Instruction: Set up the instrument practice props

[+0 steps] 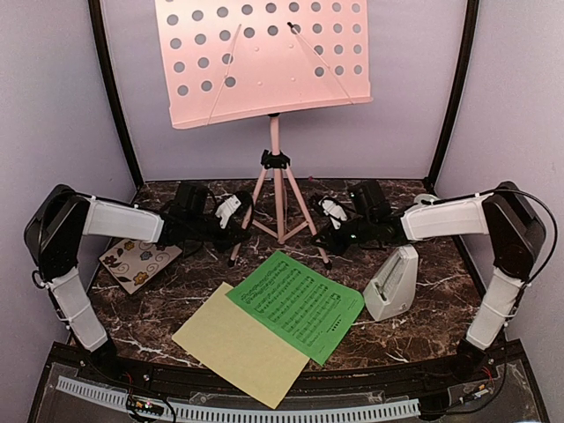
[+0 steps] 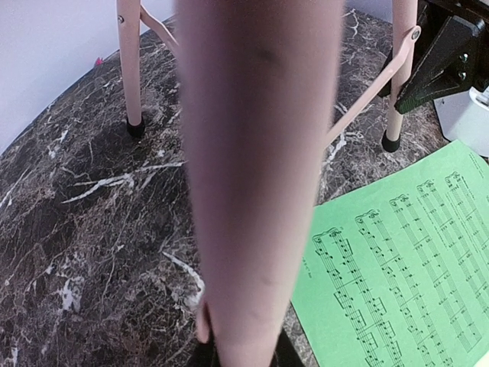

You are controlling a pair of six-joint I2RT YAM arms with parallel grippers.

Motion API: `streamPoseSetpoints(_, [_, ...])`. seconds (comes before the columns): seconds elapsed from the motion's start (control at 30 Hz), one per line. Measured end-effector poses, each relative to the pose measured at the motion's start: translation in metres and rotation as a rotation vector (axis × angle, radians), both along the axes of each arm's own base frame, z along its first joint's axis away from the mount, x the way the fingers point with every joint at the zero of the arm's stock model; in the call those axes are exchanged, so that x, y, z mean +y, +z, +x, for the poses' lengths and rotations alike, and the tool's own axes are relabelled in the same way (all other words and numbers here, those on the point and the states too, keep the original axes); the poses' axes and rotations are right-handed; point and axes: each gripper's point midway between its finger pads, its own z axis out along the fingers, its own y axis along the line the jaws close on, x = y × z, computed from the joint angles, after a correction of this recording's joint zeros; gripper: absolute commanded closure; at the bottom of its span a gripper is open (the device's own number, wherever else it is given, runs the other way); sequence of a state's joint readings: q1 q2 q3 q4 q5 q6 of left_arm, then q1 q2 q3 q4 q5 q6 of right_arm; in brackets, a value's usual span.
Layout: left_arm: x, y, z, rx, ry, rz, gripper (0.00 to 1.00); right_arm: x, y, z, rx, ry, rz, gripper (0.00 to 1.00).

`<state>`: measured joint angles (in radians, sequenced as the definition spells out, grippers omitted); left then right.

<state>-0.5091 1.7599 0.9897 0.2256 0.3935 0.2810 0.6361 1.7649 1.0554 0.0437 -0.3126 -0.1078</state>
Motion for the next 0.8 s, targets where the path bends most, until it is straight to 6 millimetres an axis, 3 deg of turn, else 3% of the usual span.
streamPoseSetpoints(0.5, [0.012,-0.005,-0.018,-0.013,-0.022,0.043,1.0,-0.015,-0.011,-0.022,0.021,-0.015,-0.033,1.0])
streamPoseSetpoints(0.67, [0.013,-0.004,0.005,-0.008,0.03,0.048,0.99,-0.002,-0.01,-0.002,0.038,-0.03,-0.025,1.0])
streamPoseSetpoints(0.8, [0.016,-0.004,0.024,-0.02,0.065,0.056,0.9,0.004,-0.008,0.015,0.028,-0.054,-0.017,0.98])
